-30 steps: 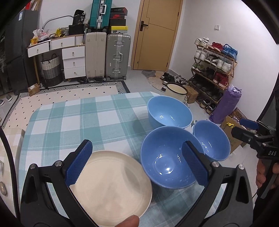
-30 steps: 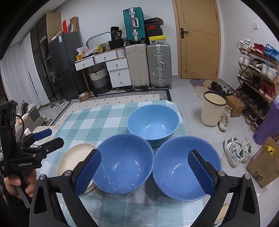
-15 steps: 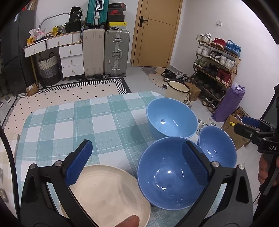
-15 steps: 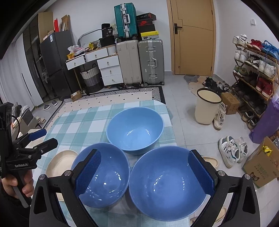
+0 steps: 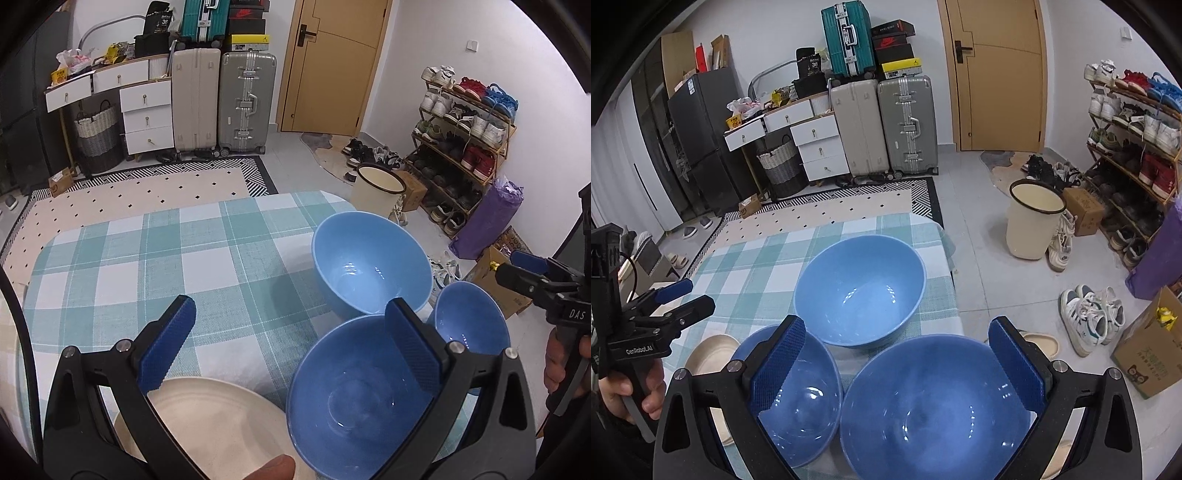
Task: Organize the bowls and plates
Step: 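Move both grippers toward the rim of a light-blue bowl, then close the left gripper on the bowl rim while the right gripper closes on it too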
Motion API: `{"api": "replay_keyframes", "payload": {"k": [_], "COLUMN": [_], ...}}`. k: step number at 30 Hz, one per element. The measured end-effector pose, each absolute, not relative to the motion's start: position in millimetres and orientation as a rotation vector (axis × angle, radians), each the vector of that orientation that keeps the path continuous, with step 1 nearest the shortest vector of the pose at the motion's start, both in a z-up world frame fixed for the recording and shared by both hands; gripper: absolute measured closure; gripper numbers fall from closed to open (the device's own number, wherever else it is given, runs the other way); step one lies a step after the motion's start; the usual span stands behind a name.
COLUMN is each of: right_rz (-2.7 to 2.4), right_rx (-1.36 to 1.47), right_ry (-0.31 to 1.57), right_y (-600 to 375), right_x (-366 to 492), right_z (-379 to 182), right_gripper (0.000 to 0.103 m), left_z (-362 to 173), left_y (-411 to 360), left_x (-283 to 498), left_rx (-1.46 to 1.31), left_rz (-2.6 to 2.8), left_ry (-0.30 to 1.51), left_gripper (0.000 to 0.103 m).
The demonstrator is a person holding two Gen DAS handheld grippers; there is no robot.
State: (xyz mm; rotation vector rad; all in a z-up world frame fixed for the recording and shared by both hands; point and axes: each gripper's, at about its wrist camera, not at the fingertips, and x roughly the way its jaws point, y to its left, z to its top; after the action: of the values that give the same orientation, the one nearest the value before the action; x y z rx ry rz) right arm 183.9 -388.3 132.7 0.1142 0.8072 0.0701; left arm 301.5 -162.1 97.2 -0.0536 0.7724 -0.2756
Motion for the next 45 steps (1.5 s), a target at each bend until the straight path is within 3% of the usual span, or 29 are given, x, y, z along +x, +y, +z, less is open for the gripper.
{"api": "replay_keyframes", "payload": {"k": [20, 45], "right_rz": [0.086, 0.116], "right_rx": [0.143, 0.139], "right_ry": [0.906, 0.995], "right_y": [-397, -402], "right_x": [253, 288], "right_z": [94, 54], "right_gripper": [0.003, 0.026], "left_z": [65, 34], "left_y": [-182, -207], "left_x": [363, 405], "left_rx": [-0.04, -0.039], "left_rz": [-0.258, -0.254], "left_ry": [0.838, 0.905], "left_gripper": [0.001, 0.001]}}
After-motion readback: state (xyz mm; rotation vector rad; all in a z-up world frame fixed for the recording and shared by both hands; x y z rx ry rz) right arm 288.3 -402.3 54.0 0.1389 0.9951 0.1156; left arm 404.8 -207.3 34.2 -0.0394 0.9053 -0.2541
